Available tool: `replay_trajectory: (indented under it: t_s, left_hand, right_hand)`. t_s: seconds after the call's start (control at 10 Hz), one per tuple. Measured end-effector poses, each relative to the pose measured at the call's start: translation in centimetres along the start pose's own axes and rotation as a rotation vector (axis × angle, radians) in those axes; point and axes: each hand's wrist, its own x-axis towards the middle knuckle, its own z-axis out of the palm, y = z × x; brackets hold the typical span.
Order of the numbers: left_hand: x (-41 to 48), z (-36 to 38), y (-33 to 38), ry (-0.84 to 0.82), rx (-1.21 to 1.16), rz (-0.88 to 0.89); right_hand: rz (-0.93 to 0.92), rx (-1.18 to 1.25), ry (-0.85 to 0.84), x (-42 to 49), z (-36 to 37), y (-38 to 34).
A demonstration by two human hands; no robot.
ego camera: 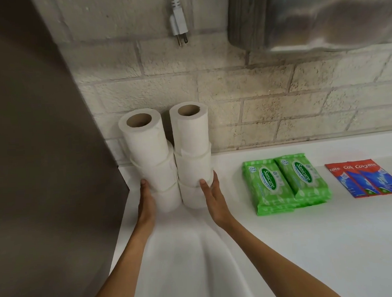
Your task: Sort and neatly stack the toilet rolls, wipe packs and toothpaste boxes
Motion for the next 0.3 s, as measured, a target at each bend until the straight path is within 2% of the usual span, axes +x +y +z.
replay_trajectory:
  t_s: [0.3]
  left_hand:
    - [-3.2, 0.5, -0.9, 0.210, 0.089, 0.014]
  right_hand:
    - [0.128, -0.057, 0.040, -3.5, -0.5, 0.7]
